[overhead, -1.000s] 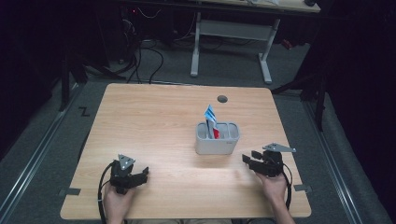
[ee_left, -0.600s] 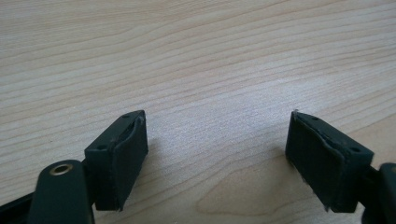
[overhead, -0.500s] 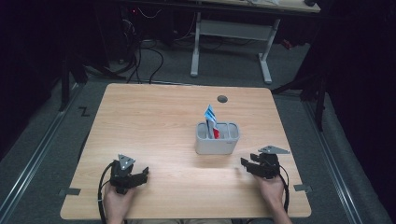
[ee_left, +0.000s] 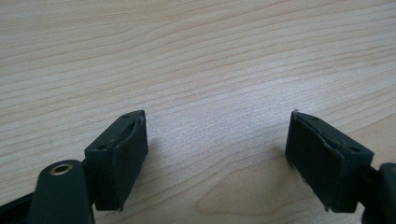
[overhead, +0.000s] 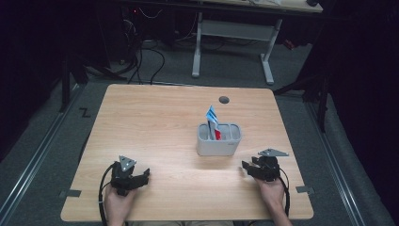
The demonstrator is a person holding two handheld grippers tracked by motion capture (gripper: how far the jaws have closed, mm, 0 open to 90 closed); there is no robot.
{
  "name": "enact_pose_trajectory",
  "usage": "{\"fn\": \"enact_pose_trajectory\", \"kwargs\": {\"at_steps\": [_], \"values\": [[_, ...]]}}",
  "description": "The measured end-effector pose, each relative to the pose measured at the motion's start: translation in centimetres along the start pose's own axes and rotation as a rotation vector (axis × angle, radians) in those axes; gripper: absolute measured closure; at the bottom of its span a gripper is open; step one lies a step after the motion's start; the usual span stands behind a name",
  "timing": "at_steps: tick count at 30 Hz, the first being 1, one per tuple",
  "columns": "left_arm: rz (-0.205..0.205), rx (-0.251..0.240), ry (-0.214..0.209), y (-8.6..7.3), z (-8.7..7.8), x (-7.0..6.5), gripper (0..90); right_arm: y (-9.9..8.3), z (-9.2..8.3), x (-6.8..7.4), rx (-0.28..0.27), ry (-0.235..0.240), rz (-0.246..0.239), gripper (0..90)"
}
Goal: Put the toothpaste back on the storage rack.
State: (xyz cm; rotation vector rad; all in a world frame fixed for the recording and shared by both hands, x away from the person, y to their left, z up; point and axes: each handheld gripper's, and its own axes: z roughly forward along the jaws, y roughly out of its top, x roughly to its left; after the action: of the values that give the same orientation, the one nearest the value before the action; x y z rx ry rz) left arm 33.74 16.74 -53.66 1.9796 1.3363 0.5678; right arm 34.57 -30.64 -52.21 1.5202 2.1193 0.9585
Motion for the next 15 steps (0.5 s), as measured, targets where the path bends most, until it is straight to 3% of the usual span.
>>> {"fn": "enact_pose_trajectory", "kwargs": {"at_steps": [8,13,15], "values": [[0.0,-0.001,0.001,0.0,0.01,-0.01,21.5,-0.19,0.4,0.17,-0.007,-0.029,-0.02,46.8],[-0.001,0.0,0.0,-0.01,-0.01,0.0,21.5,-0.53,0.77,0.66,-0.037,-0.075,-0.085,45.0],[-0.003,-0.001,0.001,-0.02,-0.01,-0.01,21.5,-0.51,0.79,0.66,-0.037,-0.076,-0.084,44.6]]}}
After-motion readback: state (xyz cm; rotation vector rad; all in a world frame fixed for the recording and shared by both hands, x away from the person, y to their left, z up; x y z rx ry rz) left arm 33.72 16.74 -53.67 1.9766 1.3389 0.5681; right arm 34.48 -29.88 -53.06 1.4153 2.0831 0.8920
